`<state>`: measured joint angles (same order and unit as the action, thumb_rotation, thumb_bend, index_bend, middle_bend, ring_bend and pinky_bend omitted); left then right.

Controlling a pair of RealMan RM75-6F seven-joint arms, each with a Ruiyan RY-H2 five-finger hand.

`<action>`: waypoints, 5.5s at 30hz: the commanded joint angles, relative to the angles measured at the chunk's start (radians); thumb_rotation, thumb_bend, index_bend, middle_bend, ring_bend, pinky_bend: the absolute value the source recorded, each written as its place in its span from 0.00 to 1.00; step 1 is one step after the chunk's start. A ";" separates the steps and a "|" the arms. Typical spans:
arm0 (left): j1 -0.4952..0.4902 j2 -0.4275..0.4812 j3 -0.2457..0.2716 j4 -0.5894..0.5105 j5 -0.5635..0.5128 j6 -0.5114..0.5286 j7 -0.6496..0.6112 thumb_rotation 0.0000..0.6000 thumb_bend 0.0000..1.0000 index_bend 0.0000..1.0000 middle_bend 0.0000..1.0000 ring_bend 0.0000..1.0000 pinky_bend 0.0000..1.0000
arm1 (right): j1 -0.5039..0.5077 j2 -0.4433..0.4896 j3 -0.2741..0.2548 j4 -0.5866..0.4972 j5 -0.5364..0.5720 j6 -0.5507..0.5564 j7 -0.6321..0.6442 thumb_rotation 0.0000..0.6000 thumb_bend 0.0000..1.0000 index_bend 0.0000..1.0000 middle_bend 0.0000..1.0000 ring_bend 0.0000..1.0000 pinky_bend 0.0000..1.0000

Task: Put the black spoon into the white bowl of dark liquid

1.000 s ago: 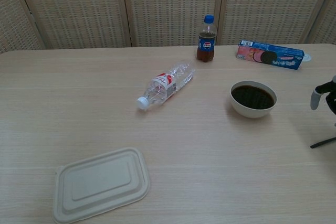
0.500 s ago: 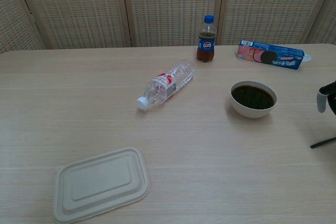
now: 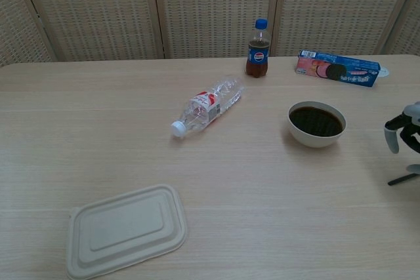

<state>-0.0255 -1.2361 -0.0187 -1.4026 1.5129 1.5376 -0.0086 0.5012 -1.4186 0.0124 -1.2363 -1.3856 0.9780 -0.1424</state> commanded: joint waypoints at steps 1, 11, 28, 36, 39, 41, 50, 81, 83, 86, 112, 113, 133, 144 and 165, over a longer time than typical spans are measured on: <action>0.001 -0.001 0.001 0.003 0.000 0.001 -0.003 1.00 0.41 0.00 0.00 0.00 0.00 | 0.004 -0.016 0.000 0.019 -0.007 -0.004 0.004 1.00 0.45 0.56 0.87 0.89 0.96; 0.008 -0.004 0.004 0.018 -0.001 0.002 -0.017 1.00 0.41 0.00 0.00 0.00 0.00 | 0.026 -0.050 -0.009 0.074 -0.008 -0.067 0.009 1.00 0.51 0.56 0.90 0.92 0.99; 0.007 -0.005 0.007 0.019 0.002 -0.005 -0.018 1.00 0.41 0.00 0.00 0.00 0.00 | 0.034 -0.075 -0.019 0.132 -0.001 -0.115 0.005 1.00 0.55 0.56 0.90 0.92 0.99; 0.009 -0.001 0.007 0.012 0.004 0.000 -0.013 1.00 0.41 0.00 0.00 0.00 0.00 | 0.032 -0.092 -0.017 0.162 -0.001 -0.116 0.012 1.00 0.55 0.56 0.90 0.92 0.99; 0.010 0.000 0.008 0.010 0.005 0.001 -0.011 1.00 0.41 0.00 0.00 0.00 0.00 | 0.030 -0.097 -0.018 0.171 -0.003 -0.115 0.014 1.00 0.55 0.56 0.90 0.92 0.99; 0.010 0.000 0.008 0.009 0.005 0.001 -0.011 1.00 0.41 0.00 0.00 0.00 0.00 | 0.030 -0.099 -0.019 0.176 -0.003 -0.116 0.015 1.00 0.55 0.56 0.90 0.92 0.99; 0.012 0.004 0.010 0.000 0.009 0.006 -0.002 1.00 0.41 0.00 0.00 0.00 0.00 | 0.023 -0.113 -0.024 0.207 -0.010 -0.115 0.027 1.00 0.55 0.56 0.90 0.92 0.99; 0.017 0.014 0.010 -0.027 0.014 0.015 0.020 1.00 0.41 0.00 0.00 0.00 0.00 | 0.000 -0.169 -0.039 0.319 -0.064 -0.065 0.084 1.00 0.50 0.56 0.90 0.92 0.99; 0.018 0.014 0.010 -0.028 0.015 0.016 0.021 1.00 0.41 0.00 0.00 0.00 0.00 | -0.001 -0.170 -0.038 0.321 -0.064 -0.065 0.082 1.00 0.50 0.56 0.90 0.92 0.99; 0.019 0.014 0.011 -0.029 0.016 0.018 0.021 1.00 0.41 0.00 0.00 0.00 0.00 | -0.004 -0.171 -0.038 0.323 -0.064 -0.064 0.080 1.00 0.50 0.56 0.90 0.92 0.99; 0.027 0.009 0.012 -0.010 0.009 0.018 0.002 1.00 0.41 0.00 0.00 0.00 0.00 | 0.009 -0.179 -0.026 0.310 -0.048 -0.107 0.041 1.00 0.49 0.56 0.90 0.92 0.99; 0.027 0.009 0.012 -0.009 0.009 0.017 0.001 1.00 0.41 0.00 0.00 0.00 0.00 | 0.010 -0.179 -0.026 0.309 -0.047 -0.109 0.040 1.00 0.49 0.56 0.90 0.92 0.99; 0.028 0.007 0.010 -0.003 0.010 0.017 -0.004 1.00 0.41 0.00 0.00 0.00 0.00 | 0.010 -0.188 -0.013 0.314 -0.016 -0.134 0.024 1.00 0.44 0.56 0.90 0.92 0.99; 0.028 0.007 0.010 -0.005 0.011 0.018 -0.001 1.00 0.41 0.00 0.00 0.00 0.00 | 0.005 -0.199 -0.010 0.329 -0.006 -0.142 0.040 1.00 0.49 0.56 0.91 0.92 0.99; 0.025 0.003 0.009 0.000 0.014 0.016 -0.006 1.00 0.41 0.00 0.00 0.00 0.00 | -0.010 -0.163 0.007 0.269 -0.005 -0.102 0.100 1.00 0.64 0.63 0.93 0.94 1.00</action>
<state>-0.0006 -1.2334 -0.0097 -1.4027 1.5265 1.5534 -0.0145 0.4921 -1.5843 0.0177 -0.9643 -1.3919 0.8754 -0.0442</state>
